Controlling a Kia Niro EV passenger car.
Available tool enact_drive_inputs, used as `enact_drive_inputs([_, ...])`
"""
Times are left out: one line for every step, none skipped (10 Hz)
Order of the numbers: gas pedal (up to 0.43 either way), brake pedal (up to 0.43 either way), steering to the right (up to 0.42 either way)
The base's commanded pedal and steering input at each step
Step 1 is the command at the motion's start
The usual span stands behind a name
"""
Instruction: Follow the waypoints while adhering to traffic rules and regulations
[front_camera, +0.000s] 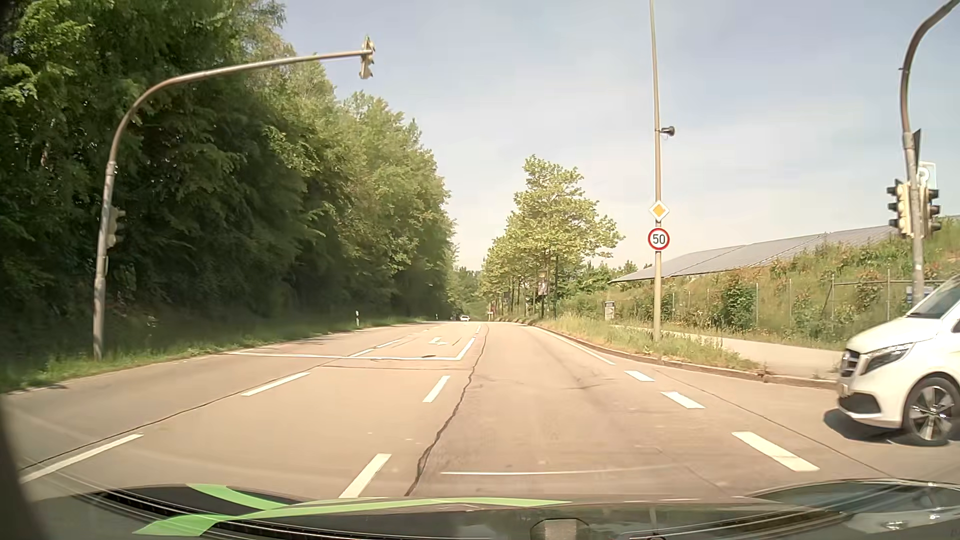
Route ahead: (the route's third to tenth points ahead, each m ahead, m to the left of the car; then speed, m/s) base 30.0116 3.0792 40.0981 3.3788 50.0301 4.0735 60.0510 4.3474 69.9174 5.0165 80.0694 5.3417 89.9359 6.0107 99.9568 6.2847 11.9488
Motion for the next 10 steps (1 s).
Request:
enact_drive_inputs([0.039,0.0,0.0])
enact_drive_inputs([0.039,0.0,0.0])
enact_drive_inputs([0.047,0.0,0.0])
enact_drive_inputs([0.047,0.0,0.0])
enact_drive_inputs([0.047,0.0,0.0])
enact_drive_inputs([0.047,0.0,0.0])
enact_drive_inputs([0.047,0.0,-0.003])
enact_drive_inputs([0.047,0.0,-0.004])
enact_drive_inputs([0.047,0.0,-0.004])
enact_drive_inputs([0.047,0.0,-0.004])
